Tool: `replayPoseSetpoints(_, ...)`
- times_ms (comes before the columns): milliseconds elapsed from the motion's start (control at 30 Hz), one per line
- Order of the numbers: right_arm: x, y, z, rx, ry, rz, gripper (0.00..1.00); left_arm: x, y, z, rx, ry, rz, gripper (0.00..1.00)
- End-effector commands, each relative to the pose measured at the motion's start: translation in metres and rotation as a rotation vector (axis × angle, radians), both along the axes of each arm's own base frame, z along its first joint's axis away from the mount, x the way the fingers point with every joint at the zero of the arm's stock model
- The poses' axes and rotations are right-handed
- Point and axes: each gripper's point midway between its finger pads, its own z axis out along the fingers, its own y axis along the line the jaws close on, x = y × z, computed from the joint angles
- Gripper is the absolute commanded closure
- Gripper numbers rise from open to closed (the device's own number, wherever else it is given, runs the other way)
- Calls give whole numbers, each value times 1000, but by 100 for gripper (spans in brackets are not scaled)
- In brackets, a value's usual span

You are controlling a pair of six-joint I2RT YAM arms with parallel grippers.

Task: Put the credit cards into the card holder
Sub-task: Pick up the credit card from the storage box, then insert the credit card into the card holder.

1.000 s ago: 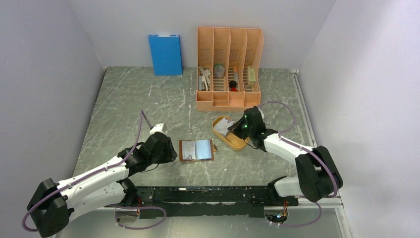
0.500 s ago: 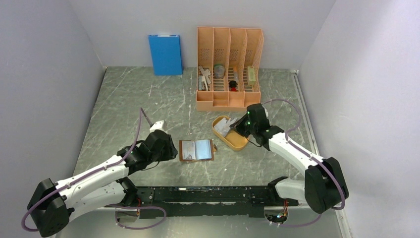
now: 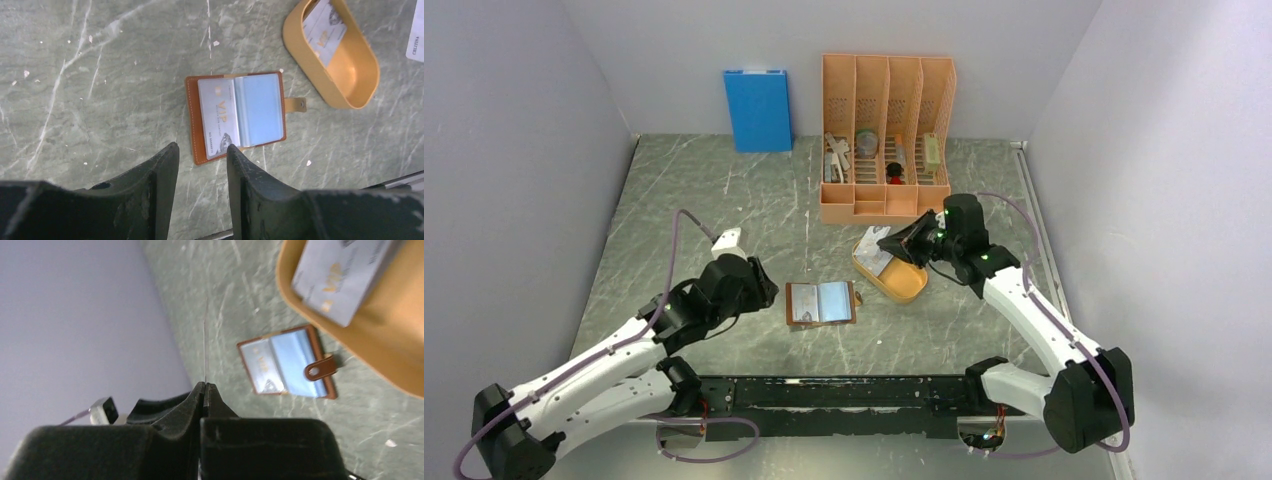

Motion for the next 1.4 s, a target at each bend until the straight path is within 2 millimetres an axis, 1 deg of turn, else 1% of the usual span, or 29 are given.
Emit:
replayPoseSetpoints(0,-20,19,39,117,-18,156,100,3,6,20,-13,-60,13,54)
replayPoseSetpoints(67,-17,17,46,58,-94,195,100,1,-1,22,-22,-63,-34,51)
replayPoseSetpoints(167,-23,17,38,-122,-181,301,100,-4,-17,21,-45,-54,-130,48)
replayPoseSetpoints(267,-37,22,14,-273,-245,397,100,-9,-35,17,-85,-37,-218,45)
replayPoseSetpoints(300,-44,26,2,-302,-247,435,100,-10,-40,15,-92,-30,-235,44)
replayPoseSetpoints(333,-50,29,-10,-324,-240,465,100,-11,-44,12,-97,-21,-246,43)
replayPoseSetpoints(400,-65,42,-31,-321,-228,535,100,-9,-51,8,-97,-6,-261,43)
replayPoseSetpoints(467,-73,52,-47,-342,-218,566,100,-7,-57,3,-95,8,-261,44)
replayPoseSetpoints(567,-78,58,-70,-365,-179,586,100,-1,-63,-6,-89,25,-252,45)
replayPoseSetpoints(633,-77,54,-84,-388,-146,564,100,2,-65,-16,-73,49,-237,46)
replayPoseSetpoints(733,-75,45,-98,-428,-106,519,100,6,-72,-26,-66,73,-239,46)
replayPoseSetpoints(800,-74,38,-100,-443,-105,476,100,8,-80,-25,-76,77,-257,45)
replayPoseSetpoints(933,-73,21,-98,-479,-127,397,100,14,-97,-19,-62,55,-287,42)
replayPoseSetpoints(1100,-78,19,-95,-460,-155,403,100,18,-120,-29,-4,76,-321,42)
replayPoseSetpoints(1133,-78,20,-95,-456,-160,411,100,19,-124,-32,3,80,-325,43)
replayPoseSetpoints(1233,-80,27,-91,-427,-188,450,100,21,-130,-51,57,108,-323,43)
replayPoseSetpoints(1367,-84,37,-86,-396,-212,514,100,25,-122,-77,151,153,-286,45)
